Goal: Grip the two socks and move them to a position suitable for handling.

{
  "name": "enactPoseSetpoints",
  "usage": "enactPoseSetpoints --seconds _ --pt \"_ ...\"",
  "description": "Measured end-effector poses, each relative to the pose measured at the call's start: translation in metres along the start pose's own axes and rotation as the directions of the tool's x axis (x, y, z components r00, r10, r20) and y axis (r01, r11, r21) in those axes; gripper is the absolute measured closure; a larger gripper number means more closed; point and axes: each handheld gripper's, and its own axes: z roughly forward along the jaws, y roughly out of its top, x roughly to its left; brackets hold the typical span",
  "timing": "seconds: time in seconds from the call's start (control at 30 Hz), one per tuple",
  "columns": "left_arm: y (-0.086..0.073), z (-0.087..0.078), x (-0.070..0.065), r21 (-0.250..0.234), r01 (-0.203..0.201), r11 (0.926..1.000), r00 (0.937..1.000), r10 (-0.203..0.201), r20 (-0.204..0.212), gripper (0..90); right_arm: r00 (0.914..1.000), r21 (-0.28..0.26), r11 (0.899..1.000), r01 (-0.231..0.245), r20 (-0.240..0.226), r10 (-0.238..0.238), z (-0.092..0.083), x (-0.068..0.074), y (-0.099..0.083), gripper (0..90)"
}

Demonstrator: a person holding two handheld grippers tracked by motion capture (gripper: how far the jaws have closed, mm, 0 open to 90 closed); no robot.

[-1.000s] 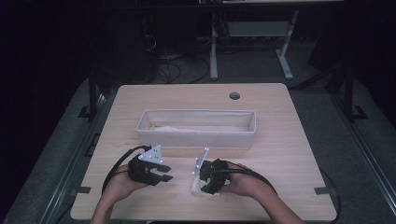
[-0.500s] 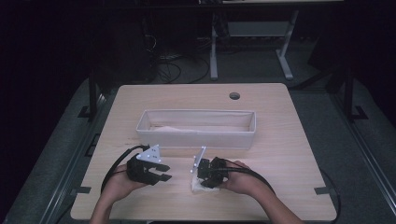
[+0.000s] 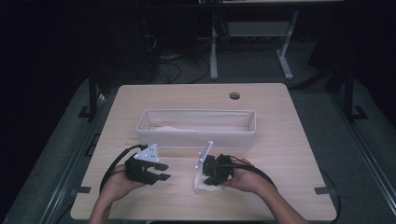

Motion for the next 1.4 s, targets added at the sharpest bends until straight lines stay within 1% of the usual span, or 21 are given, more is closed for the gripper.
enactPoseSetpoints --seconds 0.1,0.23,0.33,0.57,0.6,0.9,0.93,1.07,1.3,1.4 --pt "-0.001 -0.001 0.0 -0.003 0.004 1.0 1.0 -0.004 -0.002 61.4 1.0 -0.006 1.0 -0.005 -0.007 0.005 -0.004 -0.001 -0.003 76.4" --pt "-0.002 0.0 0.001 -0.001 0.011 0.9999 0.9999 -0.011 -0.001 60.3 1.0 -0.018 1.0 -0.009 0.001 0.009 -0.01 -0.002 -0.005 76.4" --pt "-0.003 0.0 0.001 0.004 0.011 0.9999 0.9999 -0.011 -0.001 59.8 0.9998 -0.028 0.999 -0.017 -0.004 0.017 -0.014 -0.004 -0.006 76.4" --pt "-0.004 -0.001 0.002 0.005 0.015 0.9999 0.9998 -0.015 -0.01 57.8 0.9996 -0.032 0.999 -0.029 -0.005 0.029 -0.019 -0.007 -0.009 76.4" --pt "-0.004 -0.002 0.002 0.003 0.017 0.9998 0.9998 -0.017 -0.013 57.8 0.9995 -0.032 0.999 -0.029 -0.011 0.029 -0.019 -0.008 -0.009 76.4" --pt "-0.005 -0.003 0.003 0.002 0.018 0.9998 0.9996 -0.018 -0.02 56.1 0.9996 -0.042 0.999 -0.028 -0.01 0.028 -0.024 -0.008 -0.01 76.4" --pt "-0.005 -0.003 0.003 0.002 0.02 0.9998 0.9996 -0.02 -0.02 56.1 0.9992 -0.046 0.998 -0.036 -0.019 0.035 -0.025 -0.009 -0.011 76.3" --pt "-0.005 -0.003 0.004 0.003 0.026 0.9997 0.9995 -0.026 -0.017 55.7 0.9992 -0.052 0.998 -0.035 -0.018 0.034 -0.029 -0.011 -0.013 76.3" --pt "-0.006 -0.005 0.004 0.005 0.03 0.9995 0.9992 -0.03 -0.027 54.4 0.9988 -0.059 0.997 -0.048 -0.013 0.047 -0.036 -0.013 -0.017 76.3" --pt "-0.007 -0.005 0.004 0.008 0.031 0.9995 0.999 -0.03 -0.032 53.2 0.9984 -0.075 0.996 -0.057 -0.005 0.057 -0.042 -0.015 -0.021 76.3"
